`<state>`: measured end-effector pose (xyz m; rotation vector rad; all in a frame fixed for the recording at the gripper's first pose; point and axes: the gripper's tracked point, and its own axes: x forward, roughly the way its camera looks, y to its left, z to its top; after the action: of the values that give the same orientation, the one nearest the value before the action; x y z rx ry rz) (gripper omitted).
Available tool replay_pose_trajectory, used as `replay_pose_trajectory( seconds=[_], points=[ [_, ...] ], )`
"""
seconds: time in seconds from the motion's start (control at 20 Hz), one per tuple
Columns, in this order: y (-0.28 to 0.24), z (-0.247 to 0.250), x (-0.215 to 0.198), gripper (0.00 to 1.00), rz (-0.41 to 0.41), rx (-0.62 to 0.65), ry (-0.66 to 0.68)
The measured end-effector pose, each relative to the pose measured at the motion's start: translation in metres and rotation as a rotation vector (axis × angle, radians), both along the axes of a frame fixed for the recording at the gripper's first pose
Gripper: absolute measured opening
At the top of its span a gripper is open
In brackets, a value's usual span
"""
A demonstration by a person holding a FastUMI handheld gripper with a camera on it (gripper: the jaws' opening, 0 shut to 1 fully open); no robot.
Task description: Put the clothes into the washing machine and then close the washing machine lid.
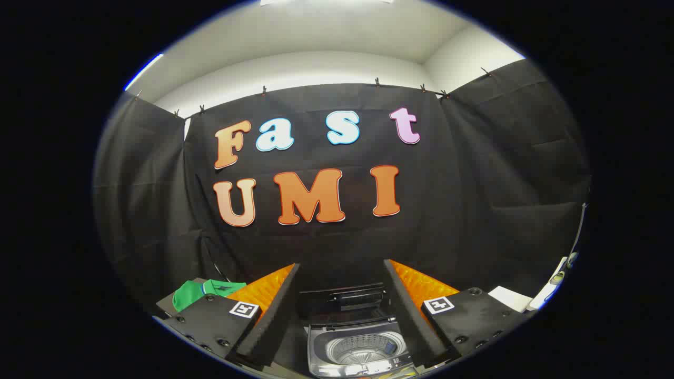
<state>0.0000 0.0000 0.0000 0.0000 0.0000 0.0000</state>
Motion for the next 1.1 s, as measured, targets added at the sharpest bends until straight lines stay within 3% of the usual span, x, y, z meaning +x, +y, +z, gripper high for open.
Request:
replay_pose_trajectory(
  seconds=[0.7,1.1],
  points=[
    [0.017,-0.015,0.036,0.98,0.017,-0.004,0.033],
    [0.036,-0.015,0.037,0.98,0.023,-0.042,0.025]
  ],
)
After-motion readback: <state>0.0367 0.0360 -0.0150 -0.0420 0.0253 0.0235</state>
